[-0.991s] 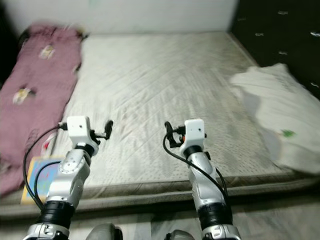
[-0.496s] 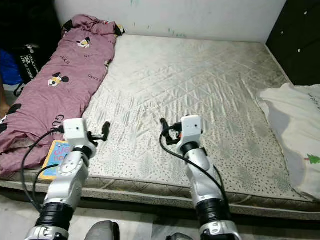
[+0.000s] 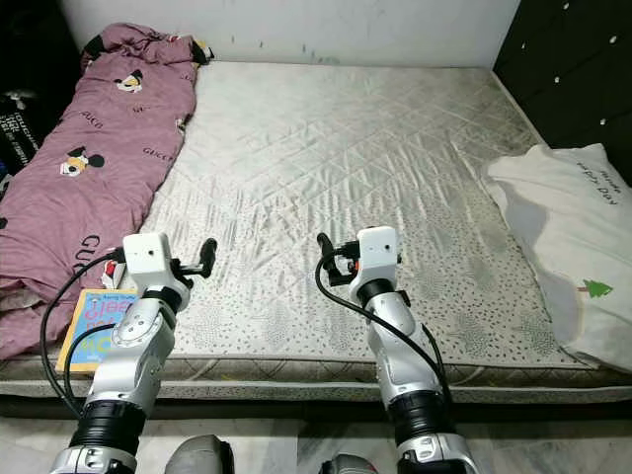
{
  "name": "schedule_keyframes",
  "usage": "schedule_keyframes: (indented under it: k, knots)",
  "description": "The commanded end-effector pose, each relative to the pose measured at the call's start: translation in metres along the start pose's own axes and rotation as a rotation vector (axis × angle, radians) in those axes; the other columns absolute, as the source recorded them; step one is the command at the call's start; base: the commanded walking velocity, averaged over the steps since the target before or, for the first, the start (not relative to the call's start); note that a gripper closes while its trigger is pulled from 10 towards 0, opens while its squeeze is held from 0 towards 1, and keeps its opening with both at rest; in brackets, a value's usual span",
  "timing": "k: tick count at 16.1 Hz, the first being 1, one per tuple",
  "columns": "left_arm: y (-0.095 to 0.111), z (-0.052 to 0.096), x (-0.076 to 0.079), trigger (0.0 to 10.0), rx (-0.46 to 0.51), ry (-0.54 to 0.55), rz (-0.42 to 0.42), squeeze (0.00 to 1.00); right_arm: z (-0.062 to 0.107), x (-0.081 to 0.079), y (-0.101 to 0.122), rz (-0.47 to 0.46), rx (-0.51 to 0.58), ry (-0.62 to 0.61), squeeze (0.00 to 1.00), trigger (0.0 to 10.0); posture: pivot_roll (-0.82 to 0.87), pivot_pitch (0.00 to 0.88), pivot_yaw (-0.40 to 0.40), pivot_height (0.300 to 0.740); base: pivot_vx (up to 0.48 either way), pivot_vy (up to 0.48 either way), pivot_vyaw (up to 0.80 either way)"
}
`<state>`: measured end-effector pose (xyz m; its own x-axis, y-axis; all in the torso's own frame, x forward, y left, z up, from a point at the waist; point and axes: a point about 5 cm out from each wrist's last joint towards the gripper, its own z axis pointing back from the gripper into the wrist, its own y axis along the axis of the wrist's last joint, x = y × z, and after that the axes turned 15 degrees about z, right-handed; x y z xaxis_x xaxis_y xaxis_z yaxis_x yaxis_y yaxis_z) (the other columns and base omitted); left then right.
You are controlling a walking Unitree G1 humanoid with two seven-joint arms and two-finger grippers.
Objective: Clean up the room
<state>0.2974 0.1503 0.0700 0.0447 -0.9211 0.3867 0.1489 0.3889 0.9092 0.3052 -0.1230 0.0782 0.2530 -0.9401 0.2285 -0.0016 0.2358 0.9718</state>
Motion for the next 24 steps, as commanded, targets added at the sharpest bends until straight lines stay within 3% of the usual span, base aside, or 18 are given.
schedule_keyframes:
  k: [1, 6, 20, 24]
  knots:
    - [0.0037, 0.0007, -0.0021, 10.0, 0.009, 0.008, 0.0, 0.0, -0.0016, 0.0004, 0.0007, -0.008, -0.005, -0.003, 0.0, 10.0, -0.01, 0.0, -0.031, 0.74, 0.0, 0.0, 0.0]
    - [0.0039, 0.0013, -0.0031, 10.0, 0.007, 0.013, 0.008, 0.0, -0.0014, 0.0003, 0.0014, -0.012, -0.003, -0.007, 0.0, 10.0, -0.01, 0.0, -0.031, 0.74, 0.0, 0.072, 0.0]
    - [0.0053, 0.0023, -0.0029, 10.0, 0.009, 0.015, 0.013, 0.0, -0.0021, 0.0, 0.0015, -0.008, -0.01, 0.002, 0.0, 10.0, -0.01, 0.0, -0.037, 0.74, 0.0, 0.48, 0.0]
    - [0.0083, 0.0035, -0.0003, 10.0, 0.036, -0.004, 0.026, 0.0, -0.0023, -0.0003, 0.0012, -0.007, -0.013, 0.008, 0.0, 10.0, -0.01, 0.0, -0.037, 0.74, 0.0, 0.0, 0.0]
